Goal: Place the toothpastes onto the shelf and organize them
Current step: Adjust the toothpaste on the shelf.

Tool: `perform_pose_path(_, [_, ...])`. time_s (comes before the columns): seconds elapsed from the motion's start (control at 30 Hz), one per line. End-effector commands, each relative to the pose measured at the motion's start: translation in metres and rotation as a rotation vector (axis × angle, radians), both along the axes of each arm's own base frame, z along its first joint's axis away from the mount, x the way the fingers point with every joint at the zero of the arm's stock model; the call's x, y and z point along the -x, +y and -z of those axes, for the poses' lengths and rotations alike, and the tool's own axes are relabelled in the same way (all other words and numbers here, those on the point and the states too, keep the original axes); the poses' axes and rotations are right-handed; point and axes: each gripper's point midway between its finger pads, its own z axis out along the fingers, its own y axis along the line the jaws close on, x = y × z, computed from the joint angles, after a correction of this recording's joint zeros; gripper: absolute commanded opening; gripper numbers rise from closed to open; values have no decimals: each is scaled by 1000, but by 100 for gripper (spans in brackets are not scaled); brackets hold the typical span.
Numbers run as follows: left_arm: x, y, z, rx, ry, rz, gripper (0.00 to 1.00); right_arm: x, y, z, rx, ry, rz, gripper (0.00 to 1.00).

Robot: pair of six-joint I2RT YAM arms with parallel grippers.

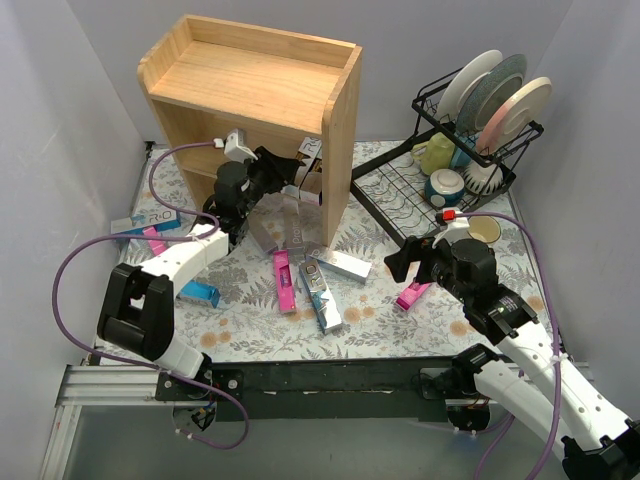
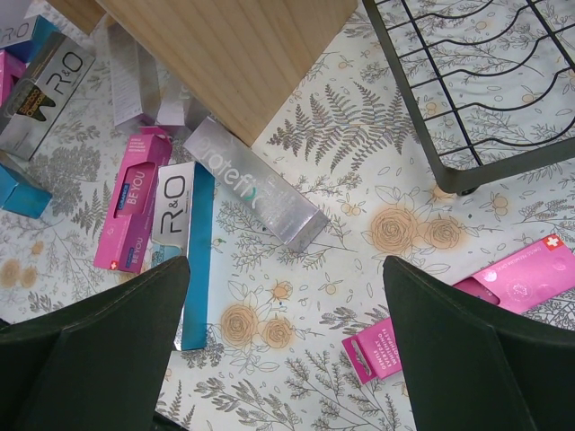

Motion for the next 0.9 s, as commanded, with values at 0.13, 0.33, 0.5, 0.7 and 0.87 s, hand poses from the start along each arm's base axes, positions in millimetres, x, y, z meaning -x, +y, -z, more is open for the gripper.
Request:
perform_pose_path(0.13, [9, -15, -4, -6, -10, 69, 30, -4, -1, -11, -19, -39, 11, 97])
perform_pose_path(0.33, [22, -27, -2, -43, -18, 153, 36, -4, 1, -11, -22, -37, 4, 96])
perform_pose_path(0.5, [22, -4, -13, -100, -48, 43, 49, -6, 0, -15, -26, -54, 11, 96])
perform_pose_path(0.7, [31, 22, -49, -141, -120, -43, 70, -5, 2, -17, -30, -55, 1, 97])
perform_pose_path(0.87, [51, 52, -56, -196, -113, -143, 87, -4, -1, -23, -17, -92, -3, 96])
